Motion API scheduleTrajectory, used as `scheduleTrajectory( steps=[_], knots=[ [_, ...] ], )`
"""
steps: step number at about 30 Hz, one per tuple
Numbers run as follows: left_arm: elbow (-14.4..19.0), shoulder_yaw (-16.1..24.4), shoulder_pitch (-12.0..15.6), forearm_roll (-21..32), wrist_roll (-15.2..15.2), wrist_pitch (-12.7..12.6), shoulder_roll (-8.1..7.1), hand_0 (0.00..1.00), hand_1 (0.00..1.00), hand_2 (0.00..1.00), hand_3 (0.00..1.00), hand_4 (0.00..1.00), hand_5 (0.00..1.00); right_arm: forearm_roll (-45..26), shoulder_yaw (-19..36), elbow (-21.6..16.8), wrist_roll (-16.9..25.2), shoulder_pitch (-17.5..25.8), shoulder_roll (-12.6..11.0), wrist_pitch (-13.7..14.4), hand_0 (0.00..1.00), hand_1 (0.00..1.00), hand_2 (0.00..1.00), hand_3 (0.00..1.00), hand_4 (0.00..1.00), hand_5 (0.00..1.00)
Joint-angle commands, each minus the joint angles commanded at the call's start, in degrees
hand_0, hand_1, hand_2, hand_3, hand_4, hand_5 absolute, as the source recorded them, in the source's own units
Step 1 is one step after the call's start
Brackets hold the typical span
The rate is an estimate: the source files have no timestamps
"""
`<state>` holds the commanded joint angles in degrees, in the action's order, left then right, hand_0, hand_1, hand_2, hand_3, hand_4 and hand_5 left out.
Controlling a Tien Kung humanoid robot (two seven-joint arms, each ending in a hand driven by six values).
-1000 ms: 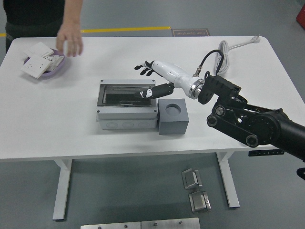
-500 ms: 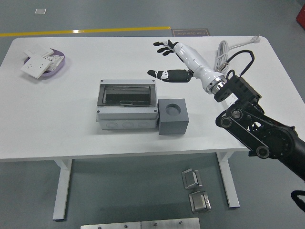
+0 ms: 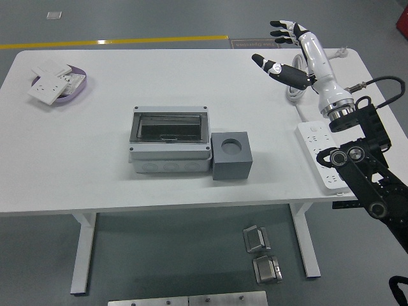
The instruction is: Pick up the cylinder from the cube,place it in the box,flap close box
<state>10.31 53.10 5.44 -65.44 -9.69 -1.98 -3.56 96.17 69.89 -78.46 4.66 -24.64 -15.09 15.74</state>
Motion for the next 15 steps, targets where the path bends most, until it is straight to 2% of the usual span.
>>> scheduleTrajectory(
  steps=[7, 15],
  knots=[
    [0.0, -0.5, 0.1, 0.3, 0.0, 0.0, 0.08, 0.585, 0.589, 0.526, 0.547, 0.501, 0.002, 0.6, 4.5, -0.6, 0.7, 4.9, 0.1, 1.1, 0.81, 0.72, 0.734, 0.794, 0.935, 0.528],
    [0.0, -1.2, 0.2, 0.7, 0.1, -0.2, -0.18, 0.584, 0.589, 0.525, 0.547, 0.501, 0.002, 1.0, 9.5, -1.3, 0.8, 8.9, -1.1, 1.4, 0.811, 0.723, 0.736, 0.761, 0.94, 0.532]
  ],
)
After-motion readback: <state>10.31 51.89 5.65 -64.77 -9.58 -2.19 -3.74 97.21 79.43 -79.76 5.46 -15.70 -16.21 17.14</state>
